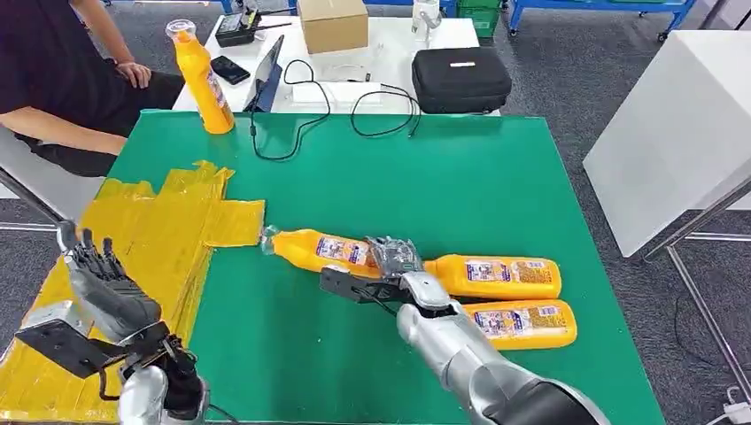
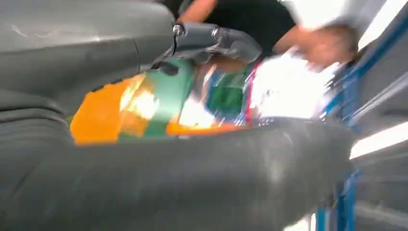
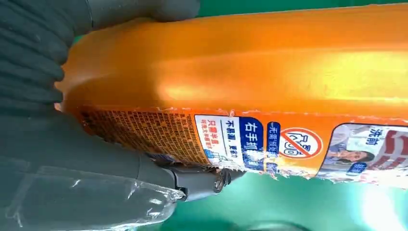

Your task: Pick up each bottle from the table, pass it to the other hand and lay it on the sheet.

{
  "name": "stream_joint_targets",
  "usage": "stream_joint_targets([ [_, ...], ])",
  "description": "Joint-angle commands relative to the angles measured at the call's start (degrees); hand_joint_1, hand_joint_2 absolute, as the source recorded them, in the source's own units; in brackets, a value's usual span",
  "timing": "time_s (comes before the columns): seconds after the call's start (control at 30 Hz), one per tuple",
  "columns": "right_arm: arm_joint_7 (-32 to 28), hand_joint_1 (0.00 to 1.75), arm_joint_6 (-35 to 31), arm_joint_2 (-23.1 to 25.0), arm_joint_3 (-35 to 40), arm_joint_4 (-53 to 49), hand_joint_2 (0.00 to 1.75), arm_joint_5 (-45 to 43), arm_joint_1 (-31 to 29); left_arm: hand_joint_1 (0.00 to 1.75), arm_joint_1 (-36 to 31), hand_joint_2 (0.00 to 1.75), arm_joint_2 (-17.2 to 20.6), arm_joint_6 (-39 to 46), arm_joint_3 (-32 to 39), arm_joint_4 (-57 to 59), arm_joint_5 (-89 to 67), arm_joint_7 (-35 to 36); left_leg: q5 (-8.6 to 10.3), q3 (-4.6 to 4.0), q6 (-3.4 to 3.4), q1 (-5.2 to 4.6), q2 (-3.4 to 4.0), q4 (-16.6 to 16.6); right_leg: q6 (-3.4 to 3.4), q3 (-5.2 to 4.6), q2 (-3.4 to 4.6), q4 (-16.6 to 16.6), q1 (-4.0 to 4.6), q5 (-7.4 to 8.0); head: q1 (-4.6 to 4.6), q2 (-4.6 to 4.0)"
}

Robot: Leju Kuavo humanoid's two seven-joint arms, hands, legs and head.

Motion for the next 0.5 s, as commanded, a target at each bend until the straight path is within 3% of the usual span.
stream_joint_targets([
  [0.03,-3.75,1.75,4.68,-2.81,4.34,-43.8,1.75,-20.74,14.91,0.0,6.67,1.75,-0.04,-20.03,-0.85,7.71,7.2,3.54,-0.19,0.15,-0.11,-0.03,0.12,-0.01,-0.01,0.13,0.02,0.0,-0.02,-0.18,-0.07,0.0],
  [0.1,-5.38,1.75,2.66,-2.95,4.79,-40.85,1.75,-21.7,13.79,0.0,6.55,1.75,-0.04,-19.13,-1.13,6.27,7.14,4.2,-0.03,-0.29,-0.06,-0.01,-0.06,-0.04,0.01,-0.3,-0.16,-0.06,-0.01,-0.06,-0.04,0.0],
  [0.5,-6.84,1.75,1.26,-2.09,8.65,-43.07,1.75,-20.33,15.28,0.0,7.17,1.75,-0.04,-19.55,-3.41,5.33,7.64,5.0,-0.1,-0.2,-0.12,0.01,-0.1,-0.03,-0.03,-0.18,-0.13,-0.07,0.0,-0.1,-0.04,0.0],
])
